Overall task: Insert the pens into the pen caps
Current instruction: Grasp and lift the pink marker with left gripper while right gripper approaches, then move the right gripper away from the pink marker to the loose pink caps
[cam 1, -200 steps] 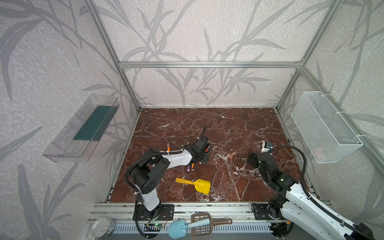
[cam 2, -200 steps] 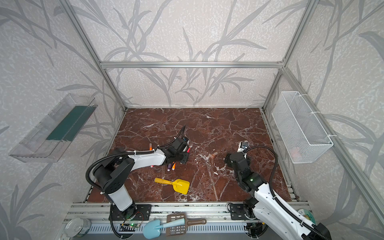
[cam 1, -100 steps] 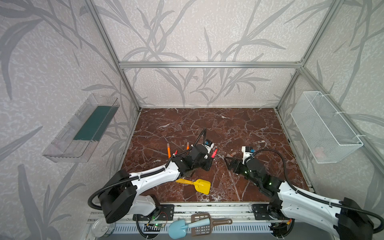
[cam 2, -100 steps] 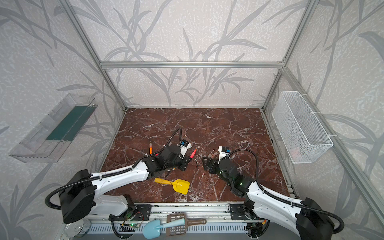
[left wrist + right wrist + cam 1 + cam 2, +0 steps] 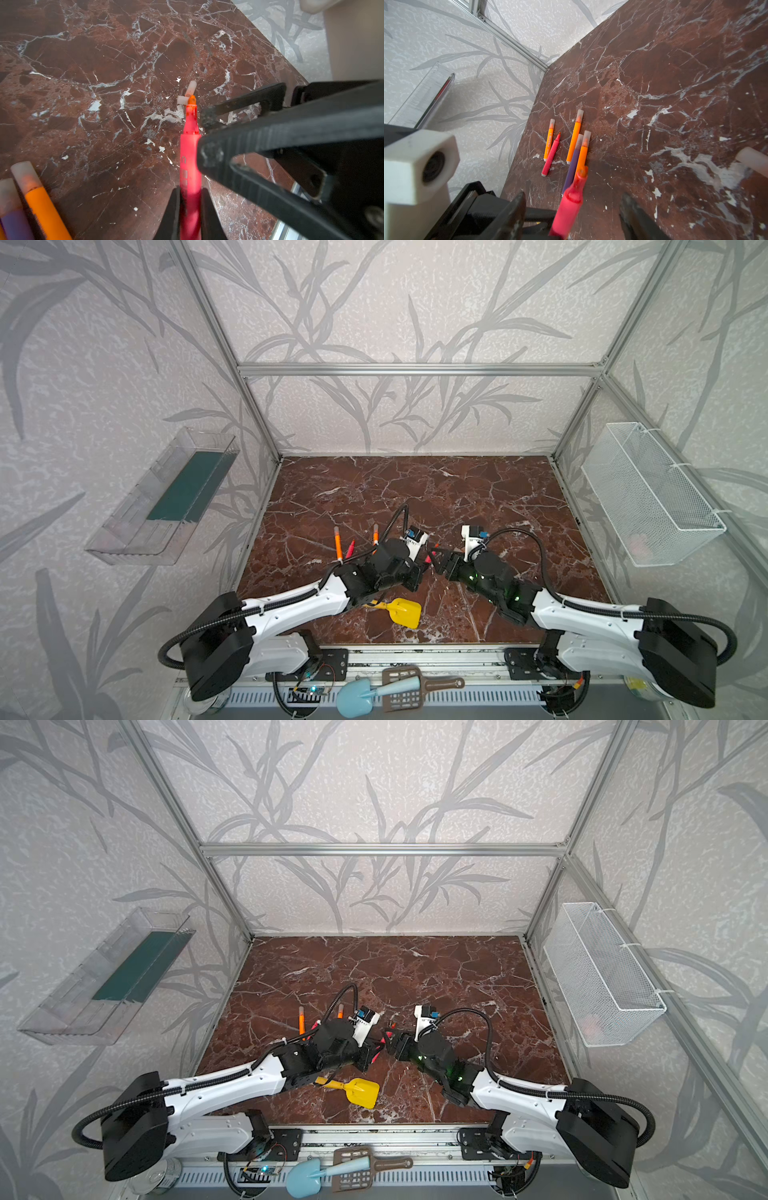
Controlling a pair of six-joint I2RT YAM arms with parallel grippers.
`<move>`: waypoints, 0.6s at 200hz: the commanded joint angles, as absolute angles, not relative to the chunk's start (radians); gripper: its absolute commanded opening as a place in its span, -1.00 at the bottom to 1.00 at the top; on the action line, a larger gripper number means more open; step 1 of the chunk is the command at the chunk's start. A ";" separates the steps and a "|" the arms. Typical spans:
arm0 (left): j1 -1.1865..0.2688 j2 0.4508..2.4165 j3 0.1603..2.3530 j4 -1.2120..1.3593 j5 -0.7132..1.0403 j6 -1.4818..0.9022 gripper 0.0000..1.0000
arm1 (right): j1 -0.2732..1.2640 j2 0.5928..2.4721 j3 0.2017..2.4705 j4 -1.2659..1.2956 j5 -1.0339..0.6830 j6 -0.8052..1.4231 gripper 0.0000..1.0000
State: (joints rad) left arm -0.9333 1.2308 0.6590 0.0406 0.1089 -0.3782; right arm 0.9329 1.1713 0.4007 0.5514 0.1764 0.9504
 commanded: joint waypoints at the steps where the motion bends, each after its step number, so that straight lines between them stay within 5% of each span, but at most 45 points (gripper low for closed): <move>1: -0.941 1.220 0.647 0.074 0.133 -0.388 -0.88 | 0.938 1.206 0.442 0.600 0.197 0.960 0.29; 30: -0.944 1.225 0.645 0.075 0.132 -0.384 -0.88 | 0.939 1.251 0.453 0.633 0.186 0.976 0.12; 79: -0.945 1.227 0.640 0.080 0.124 -0.380 -0.87 | 0.938 1.282 0.467 0.643 0.181 0.991 -0.64; 120: -0.945 1.198 0.596 0.131 0.104 -0.378 -0.32 | 0.939 1.280 0.468 0.648 0.173 0.992 -1.00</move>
